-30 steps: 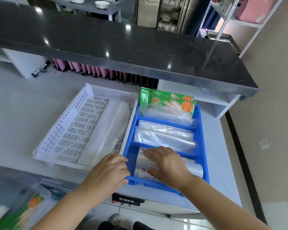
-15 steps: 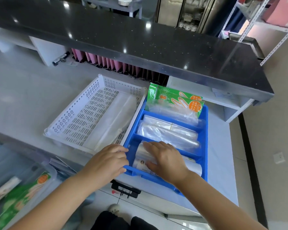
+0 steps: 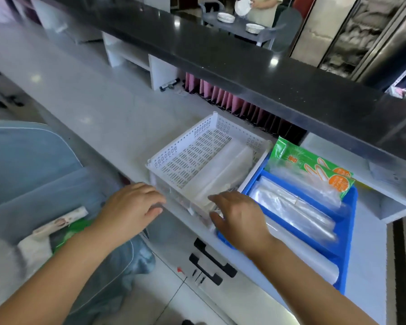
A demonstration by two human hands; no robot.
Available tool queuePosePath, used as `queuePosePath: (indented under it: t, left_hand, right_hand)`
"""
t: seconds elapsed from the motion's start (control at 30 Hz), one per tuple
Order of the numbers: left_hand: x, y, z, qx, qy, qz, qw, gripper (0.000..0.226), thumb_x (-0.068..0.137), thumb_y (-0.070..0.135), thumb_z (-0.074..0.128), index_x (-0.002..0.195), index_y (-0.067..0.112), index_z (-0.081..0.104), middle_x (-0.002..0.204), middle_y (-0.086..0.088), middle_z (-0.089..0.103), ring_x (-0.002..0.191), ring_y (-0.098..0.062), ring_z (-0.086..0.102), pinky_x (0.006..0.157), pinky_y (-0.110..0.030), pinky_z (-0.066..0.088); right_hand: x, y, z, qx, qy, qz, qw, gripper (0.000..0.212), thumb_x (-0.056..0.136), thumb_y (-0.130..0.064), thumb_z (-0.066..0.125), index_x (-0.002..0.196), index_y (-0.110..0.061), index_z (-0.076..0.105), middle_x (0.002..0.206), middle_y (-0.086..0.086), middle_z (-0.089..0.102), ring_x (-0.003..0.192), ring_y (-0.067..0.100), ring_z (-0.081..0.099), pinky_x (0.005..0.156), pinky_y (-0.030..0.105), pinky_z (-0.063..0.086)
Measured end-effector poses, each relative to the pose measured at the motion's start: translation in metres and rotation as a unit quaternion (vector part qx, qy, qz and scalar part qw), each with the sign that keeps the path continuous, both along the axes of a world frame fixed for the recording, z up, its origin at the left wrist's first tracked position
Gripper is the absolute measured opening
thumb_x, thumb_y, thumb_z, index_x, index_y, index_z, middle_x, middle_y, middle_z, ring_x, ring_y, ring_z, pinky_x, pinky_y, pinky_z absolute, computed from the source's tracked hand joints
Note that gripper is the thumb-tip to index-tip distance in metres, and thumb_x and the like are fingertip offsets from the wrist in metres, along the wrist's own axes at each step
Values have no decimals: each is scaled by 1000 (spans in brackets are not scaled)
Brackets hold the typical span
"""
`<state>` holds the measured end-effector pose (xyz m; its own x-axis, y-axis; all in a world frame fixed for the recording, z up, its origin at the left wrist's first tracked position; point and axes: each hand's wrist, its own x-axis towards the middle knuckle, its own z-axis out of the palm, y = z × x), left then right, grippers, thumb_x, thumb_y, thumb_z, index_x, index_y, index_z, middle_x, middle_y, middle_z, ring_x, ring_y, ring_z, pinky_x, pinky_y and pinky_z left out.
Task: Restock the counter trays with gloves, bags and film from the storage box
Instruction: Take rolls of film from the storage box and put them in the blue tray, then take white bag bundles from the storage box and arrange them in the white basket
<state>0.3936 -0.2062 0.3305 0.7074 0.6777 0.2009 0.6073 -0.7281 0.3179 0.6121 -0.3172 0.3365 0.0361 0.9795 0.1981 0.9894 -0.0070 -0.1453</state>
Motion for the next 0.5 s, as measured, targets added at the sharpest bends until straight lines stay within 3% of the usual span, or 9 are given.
queuePosePath:
  t: [0.17,0.3,0.4,0.5]
  left_hand:
    - [-98,24,-4,7,29,63,998,13,71,26,57,73,24,70,71,5,69,72,-22,64,60,-26,47]
    - [-194,47,-13,2,72,95,993,10,61,21,62,67,21,71,62,2,68,62,-23,65,55,-26,52]
    - [-266,65,-30,-44,86,153,984,15,64,19,60,72,20,73,68,-3,70,67,-27,66,59,-32,55]
    - [-333,83,-56,-100,87,229,964,19,82,22,56,92,24,72,91,-3,70,91,-26,62,75,-34,51]
  right_hand:
    - [-82,55,-9,-17,-26,49,998,12,71,-15,68,82,-12,71,70,7,69,64,29,63,52,35,54]
    - [-160,104,-28,-58,-53,98,992,15,77,-19,58,84,-12,69,76,6,70,69,28,63,58,36,53]
    - [-216,139,-46,-97,-63,126,985,19,80,-21,55,90,-14,69,85,6,71,78,29,64,67,37,53]
    - [-267,167,-66,-138,-68,146,977,24,84,-25,50,99,-17,67,97,5,70,89,29,62,76,35,51]
